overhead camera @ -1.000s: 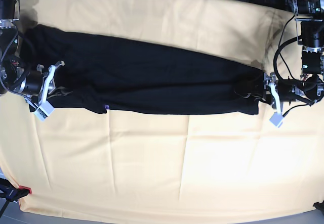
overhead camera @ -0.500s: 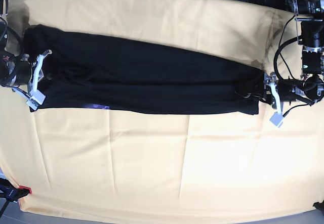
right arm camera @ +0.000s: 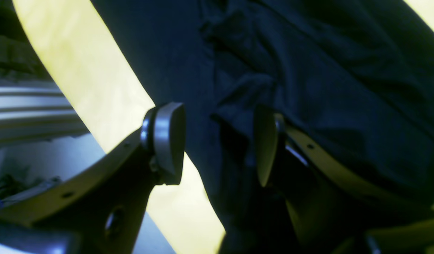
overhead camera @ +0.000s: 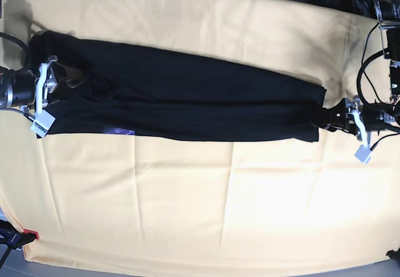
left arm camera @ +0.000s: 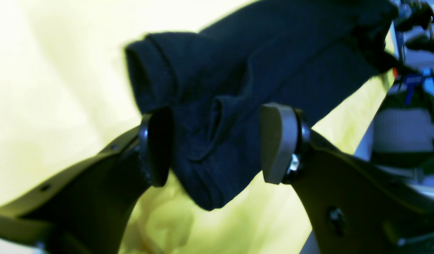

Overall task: Fold the T-shirt properly
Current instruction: 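Grasp the hem end with the left gripper and fold it toward the collar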

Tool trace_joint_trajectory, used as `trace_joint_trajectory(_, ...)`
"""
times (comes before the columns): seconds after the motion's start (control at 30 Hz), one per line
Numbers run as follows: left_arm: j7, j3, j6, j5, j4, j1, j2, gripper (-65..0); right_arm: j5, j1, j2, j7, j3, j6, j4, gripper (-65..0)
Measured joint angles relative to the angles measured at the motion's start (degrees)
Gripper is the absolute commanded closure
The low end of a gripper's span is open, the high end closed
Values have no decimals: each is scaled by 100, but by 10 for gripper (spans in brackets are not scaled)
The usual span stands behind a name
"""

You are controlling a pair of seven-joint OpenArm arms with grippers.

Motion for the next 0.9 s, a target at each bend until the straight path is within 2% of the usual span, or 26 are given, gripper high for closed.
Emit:
trace_joint_trajectory(0.1,26,-623,50,2,0,31,26,-395,-7,0,-9,9,68,2,144,-330)
trace_joint_trajectory(0.17,-48,-1108,63,262,0,63,52,-395,15,-2,-15,7,203,0,164,-330)
trace_joint_trajectory(0.3,-603,-1864,184,874,2,417,168,-395,15,-2,-15,7,479,2,166,-330)
trace_joint_trajectory(0.53,-1386,-1915,201,1585,-9,852,1029,-395,28,-2,-92,4,647,0,170,-330)
trace_joint_trajectory(0.57,-1408,-1915,328,1661,-2,828,1134,-395,33,-4,-92,7,647,2,170,-330)
trace_joint_trajectory(0.73,-1349,-1838,341,1510,7,793,1543,-395,33,-2,-92,7,649,2,170,-330)
trace_joint_trajectory(0.9,-920,-1462,299,1248,50,743,1668,-390,33,-2,-92,7,649,2,170,-330)
